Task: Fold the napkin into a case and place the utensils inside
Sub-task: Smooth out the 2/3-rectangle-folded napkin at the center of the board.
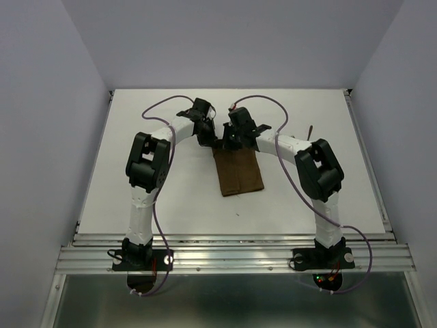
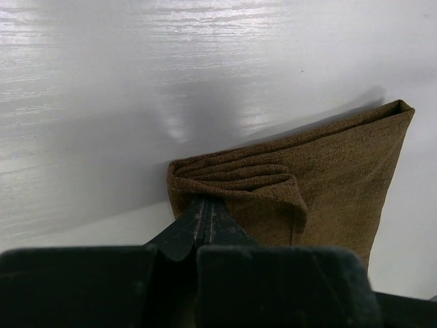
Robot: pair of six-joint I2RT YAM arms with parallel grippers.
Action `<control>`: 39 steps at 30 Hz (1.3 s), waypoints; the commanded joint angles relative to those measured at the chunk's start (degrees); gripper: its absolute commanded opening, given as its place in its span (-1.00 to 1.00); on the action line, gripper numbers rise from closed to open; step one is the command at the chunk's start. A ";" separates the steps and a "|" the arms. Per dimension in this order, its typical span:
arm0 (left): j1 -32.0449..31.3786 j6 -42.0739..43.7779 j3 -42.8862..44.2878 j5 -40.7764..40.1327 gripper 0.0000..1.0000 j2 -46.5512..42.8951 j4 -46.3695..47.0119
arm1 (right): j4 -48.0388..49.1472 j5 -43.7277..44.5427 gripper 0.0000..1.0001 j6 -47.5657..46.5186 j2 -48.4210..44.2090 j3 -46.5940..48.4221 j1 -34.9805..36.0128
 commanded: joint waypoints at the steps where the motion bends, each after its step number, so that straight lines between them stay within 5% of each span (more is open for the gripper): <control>1: -0.31 0.63 2.37 0.92 -1.00 0.33 -1.25 | 0.07 -0.81 -0.88 0.33 2.63 5.20 -0.84; 24: -0.66 2.12 2.11 1.19 -1.00 -4.24 -2.22 | 0.07 1.83 -0.97 3.06 10.72 6.96 -5.15; 30: -0.66 2.83 3.77 -0.57 -0.83 -5.39 -2.04 | 0.60 -0.11 -0.99 1.22 10.11 5.20 -5.67; 39: -0.75 3.35 11.42 2.15 -1.00 1.55 -3.45 | 0.69 -1.43 -0.98 0.42 9.32 3.88 -5.67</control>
